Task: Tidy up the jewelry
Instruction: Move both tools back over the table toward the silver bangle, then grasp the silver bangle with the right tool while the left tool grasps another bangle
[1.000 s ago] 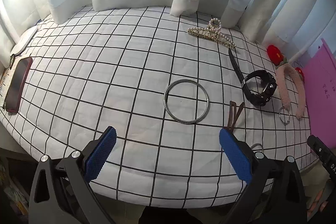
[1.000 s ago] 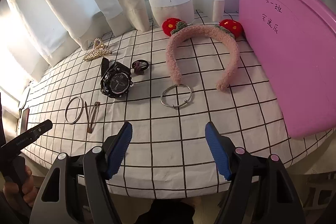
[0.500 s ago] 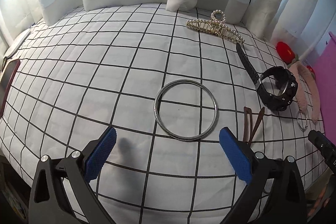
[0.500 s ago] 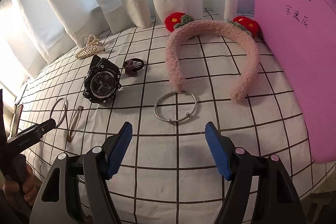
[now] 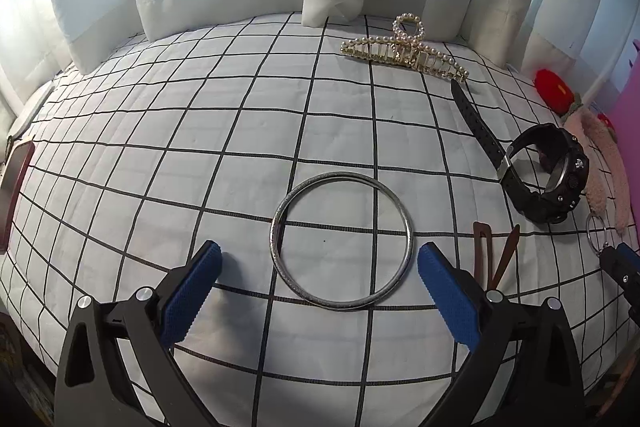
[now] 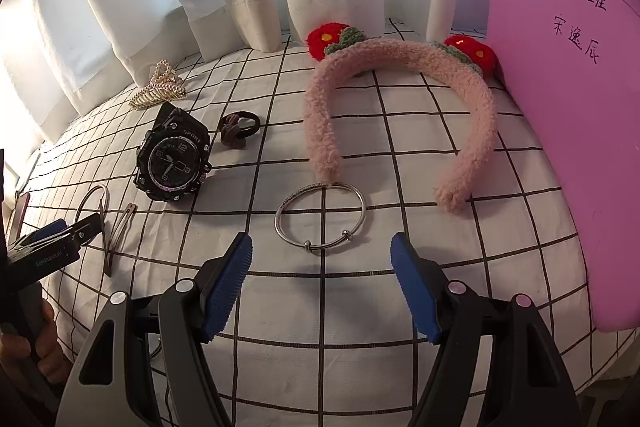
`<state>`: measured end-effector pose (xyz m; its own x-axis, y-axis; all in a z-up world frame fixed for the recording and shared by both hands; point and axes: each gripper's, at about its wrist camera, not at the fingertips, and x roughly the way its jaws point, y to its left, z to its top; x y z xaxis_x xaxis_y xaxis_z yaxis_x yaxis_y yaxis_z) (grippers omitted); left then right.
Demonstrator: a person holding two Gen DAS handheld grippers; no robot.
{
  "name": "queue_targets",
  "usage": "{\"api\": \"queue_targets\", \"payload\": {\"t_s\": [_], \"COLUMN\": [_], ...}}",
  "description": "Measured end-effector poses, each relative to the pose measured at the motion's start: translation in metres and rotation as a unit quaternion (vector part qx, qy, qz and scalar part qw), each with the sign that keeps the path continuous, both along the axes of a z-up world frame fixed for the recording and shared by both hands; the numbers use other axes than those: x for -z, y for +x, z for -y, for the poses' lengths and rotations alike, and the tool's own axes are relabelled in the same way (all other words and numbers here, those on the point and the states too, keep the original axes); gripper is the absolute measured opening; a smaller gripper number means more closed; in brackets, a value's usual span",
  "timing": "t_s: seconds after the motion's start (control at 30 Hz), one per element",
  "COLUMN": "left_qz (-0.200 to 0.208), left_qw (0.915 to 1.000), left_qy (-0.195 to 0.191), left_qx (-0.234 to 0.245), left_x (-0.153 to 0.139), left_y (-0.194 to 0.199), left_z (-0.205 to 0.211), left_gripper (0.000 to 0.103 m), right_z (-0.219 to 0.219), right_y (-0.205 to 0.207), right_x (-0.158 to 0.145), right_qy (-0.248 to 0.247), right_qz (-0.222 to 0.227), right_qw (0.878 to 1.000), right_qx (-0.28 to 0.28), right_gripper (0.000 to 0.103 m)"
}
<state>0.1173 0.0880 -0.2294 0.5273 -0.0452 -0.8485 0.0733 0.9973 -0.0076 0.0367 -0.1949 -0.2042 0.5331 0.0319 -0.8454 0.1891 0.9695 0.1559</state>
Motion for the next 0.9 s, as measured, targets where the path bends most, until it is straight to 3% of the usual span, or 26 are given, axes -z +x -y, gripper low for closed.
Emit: {"api": "queue_targets", "payload": {"t_s": [0.17,0.37,0.7,0.8,0.87,0.9], "left_qz": [0.010,0.020,0.048,0.049,0.049,0.050], "left_qw": [0.9999,0.9998,0.9988,0.9988,0.9988,0.9988], "left_qy": [0.001,0.001,0.000,-0.001,-0.002,-0.003], "left_qx": [0.000,0.001,-0.011,-0.010,-0.005,-0.003], "left_x": [0.001,0.002,0.004,0.003,0.002,0.001], "left_y": [0.001,0.003,-0.006,-0.007,-0.008,-0.009], "left_z": [0.001,0.002,0.002,0.001,0.002,0.002], "left_gripper": [0.098,0.098,0.097,0.096,0.092,0.089], "right_z": [0.000,-0.012,-0.013,-0.015,-0.020,-0.023], "right_y": [0.006,0.012,0.014,0.014,0.013,0.013], "right_x": [0.006,0.011,0.014,0.012,0.011,0.011], "right_qy": [-0.010,-0.068,-0.075,-0.073,-0.074,-0.080], "right_qz": [-0.003,0.001,0.032,0.033,0.036,0.035], "right_qw": [1.000,0.997,0.996,0.996,0.995,0.994], "right_qx": [0.002,-0.020,-0.035,-0.046,-0.059,-0.060], "right_gripper": [0.069,0.071,0.072,0.065,0.052,0.052]}}
